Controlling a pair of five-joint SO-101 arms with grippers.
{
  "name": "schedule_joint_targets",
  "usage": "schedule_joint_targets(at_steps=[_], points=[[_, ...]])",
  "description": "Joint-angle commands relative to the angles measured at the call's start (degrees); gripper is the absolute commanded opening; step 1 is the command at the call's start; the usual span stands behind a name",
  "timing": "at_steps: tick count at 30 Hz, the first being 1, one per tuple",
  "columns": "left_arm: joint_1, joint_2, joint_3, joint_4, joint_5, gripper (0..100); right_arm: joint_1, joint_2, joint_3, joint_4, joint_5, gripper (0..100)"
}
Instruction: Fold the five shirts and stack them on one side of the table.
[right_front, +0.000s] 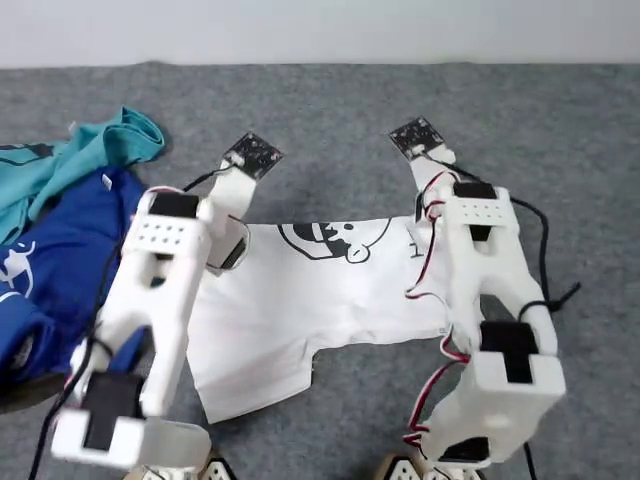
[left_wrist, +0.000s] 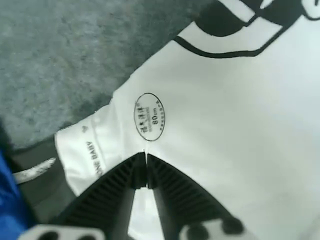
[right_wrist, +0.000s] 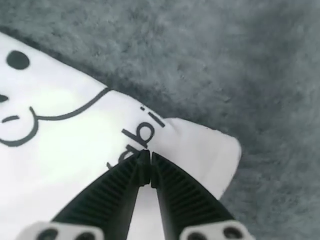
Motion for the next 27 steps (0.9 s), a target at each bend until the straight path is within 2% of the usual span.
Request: schedule_joint_targets(at_steps=[1, 8, 13, 17, 23, 27], points=[[-0.44, 5.54, -5.67, 0.97, 2.81, 1, 1.45, 2.86, -4.92, 0.66, -2.20, 1.1], [-2.55, 17.93, -8.48, 1.32, 3.08, 1, 6.11, 13.23, -14.15, 1.10, -5.01, 1.1], [-5.71, 19.60, -8.48, 3.25, 3.08, 1, 7.08, 15.08, -20.04, 6.55, -4.84, 1.1], [-5.01, 13.45, -8.40, 5.54, 3.08, 1, 6.55, 14.99, -24.00, 12.97, -4.75, 1.0], [0.18, -1.76, -8.40, 9.23, 3.16, 1, 4.00, 14.99, -31.03, 24.31, -4.75, 1.0], [0.53, -9.58, -8.31, 9.85, 7.56, 1, 3.12, 14.99, -34.99, 29.23, -5.01, 1.0]])
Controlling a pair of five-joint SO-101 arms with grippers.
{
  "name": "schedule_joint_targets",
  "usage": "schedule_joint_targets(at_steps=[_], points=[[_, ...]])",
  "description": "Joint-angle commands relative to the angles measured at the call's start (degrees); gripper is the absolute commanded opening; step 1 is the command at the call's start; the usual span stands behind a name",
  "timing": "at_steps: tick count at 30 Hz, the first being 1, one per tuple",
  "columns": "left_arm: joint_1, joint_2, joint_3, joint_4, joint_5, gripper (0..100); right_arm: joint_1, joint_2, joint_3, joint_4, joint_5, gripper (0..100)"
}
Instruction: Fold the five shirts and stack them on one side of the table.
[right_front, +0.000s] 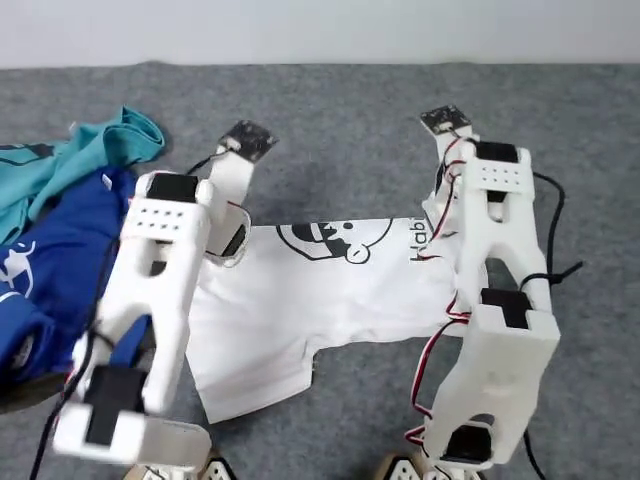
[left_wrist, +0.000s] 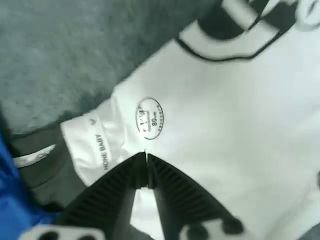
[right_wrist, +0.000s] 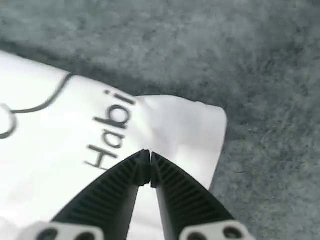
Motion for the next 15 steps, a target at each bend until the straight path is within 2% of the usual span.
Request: schedule_joint_targets(at_steps=[1, 4, 6, 11, 15], points=[[0.26, -8.97, -0.48, 1.05, 3.25, 1, -0.48, -0.66, -5.54, 3.91, -0.53, 1.0], [-2.55, -12.22, -0.57, 2.20, 3.52, 1, -1.19, -0.66, -7.91, 7.87, -0.26, 1.0], [-6.95, -13.19, -0.48, 3.52, 3.52, 1, -2.07, -0.75, -9.41, 11.65, -0.18, 1.0], [-23.65, -13.54, -0.57, 5.63, 2.81, 1, -5.32, -4.00, -10.46, 19.38, 5.19, 1.0], [-34.64, -13.19, -0.48, 5.89, -1.49, 1, -9.27, -9.63, -10.46, 22.99, 6.42, 1.0]])
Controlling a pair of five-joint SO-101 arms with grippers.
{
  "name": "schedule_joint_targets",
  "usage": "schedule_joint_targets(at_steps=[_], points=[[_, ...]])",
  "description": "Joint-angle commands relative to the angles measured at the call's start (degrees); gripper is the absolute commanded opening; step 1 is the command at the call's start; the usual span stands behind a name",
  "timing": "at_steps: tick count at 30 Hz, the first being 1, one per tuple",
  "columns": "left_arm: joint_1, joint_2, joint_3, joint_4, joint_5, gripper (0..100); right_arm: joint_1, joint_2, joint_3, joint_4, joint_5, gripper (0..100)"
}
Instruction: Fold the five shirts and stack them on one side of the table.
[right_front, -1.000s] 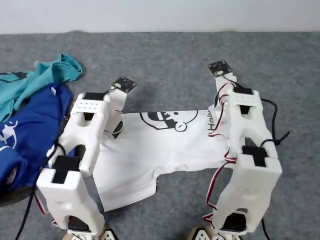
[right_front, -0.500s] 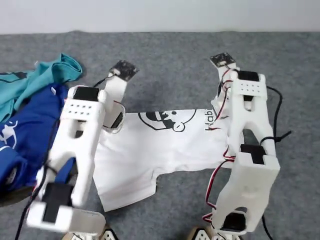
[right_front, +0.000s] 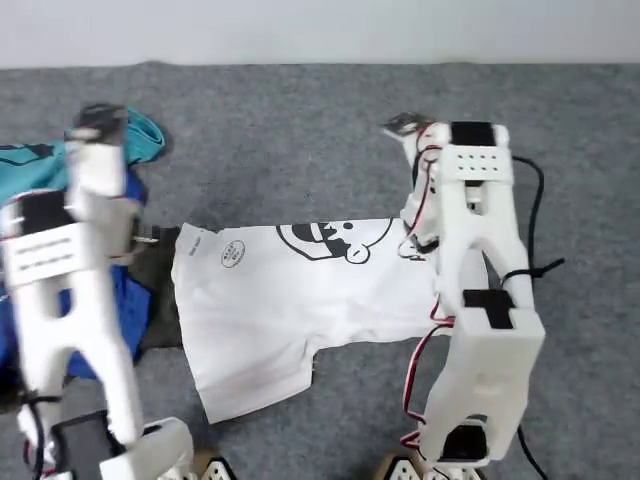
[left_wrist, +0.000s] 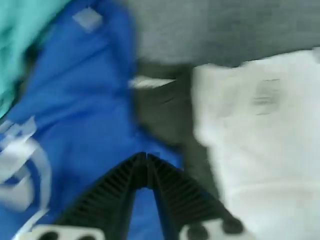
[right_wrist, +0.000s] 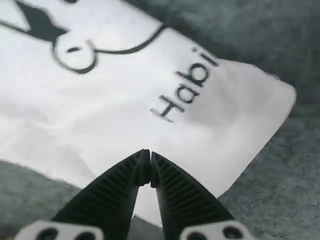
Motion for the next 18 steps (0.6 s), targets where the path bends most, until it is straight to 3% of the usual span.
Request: schedule_joint_targets(at_steps=[1, 6, 11, 18], points=[[-9.14, -2.20, -0.48, 0.70, -3.25, 1, -4.26, -8.40, -2.81, 3.74, 1.58, 1.0], [-17.85, -2.20, 0.22, 0.18, -7.38, 1, -11.82, -15.08, 1.41, 5.23, 6.15, 1.0], [-26.29, -2.20, 7.34, -3.87, -11.25, 1, -20.79, -23.43, 16.26, 5.05, 8.09, 1.0], [-35.34, -2.20, 13.58, -8.62, -15.12, 1, -37.14, -36.00, 33.23, -2.24, 7.56, 1.6]])
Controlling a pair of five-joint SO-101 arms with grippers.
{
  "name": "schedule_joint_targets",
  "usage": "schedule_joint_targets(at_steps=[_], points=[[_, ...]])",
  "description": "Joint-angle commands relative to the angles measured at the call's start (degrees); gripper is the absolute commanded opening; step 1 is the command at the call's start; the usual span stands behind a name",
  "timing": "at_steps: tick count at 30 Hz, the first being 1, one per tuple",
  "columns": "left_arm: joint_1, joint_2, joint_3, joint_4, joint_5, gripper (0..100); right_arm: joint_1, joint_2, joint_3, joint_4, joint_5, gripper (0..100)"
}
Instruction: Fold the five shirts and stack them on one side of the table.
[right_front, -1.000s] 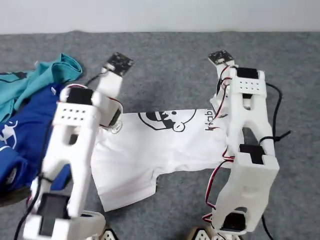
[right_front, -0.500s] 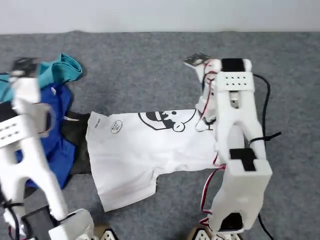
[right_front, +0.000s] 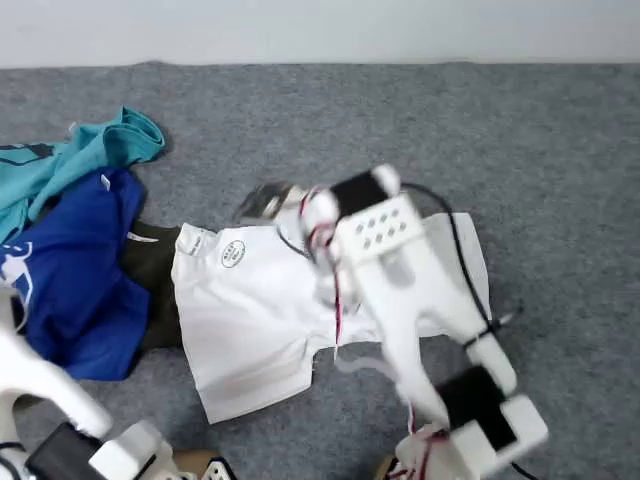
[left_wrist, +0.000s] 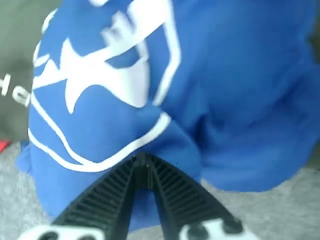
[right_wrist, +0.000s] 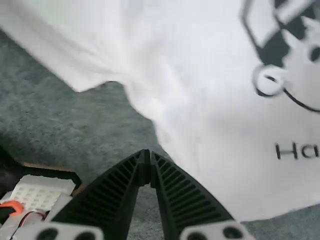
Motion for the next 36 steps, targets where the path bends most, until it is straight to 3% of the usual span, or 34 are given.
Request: schedule_joint_targets(at_steps=[1, 8, 15, 20, 27, 36], points=[[-2.90, -2.20, 1.80, -3.25, -1.93, 1, -8.57, -6.37, 6.95, -5.05, -0.53, 1.7], [-3.16, -2.20, 2.95, -4.04, -2.46, 1, -20.88, -3.30, 11.78, -12.26, -5.89, 20.7], [-3.16, -2.20, 2.95, -4.04, -2.55, 1, -28.70, 2.59, 11.60, -18.77, -8.00, 21.2], [-3.16, -2.20, 2.95, -4.04, -2.46, 1, -30.11, 7.52, 11.60, -21.58, -8.09, 21.2], [-3.08, -2.20, 2.95, -4.04, -2.46, 1, -30.11, 14.81, 11.60, -27.30, -7.74, 17.3], [-3.08, -2.20, 2.95, -4.04, -2.46, 1, -26.59, 19.56, 8.35, -27.30, -7.65, 0.5]])
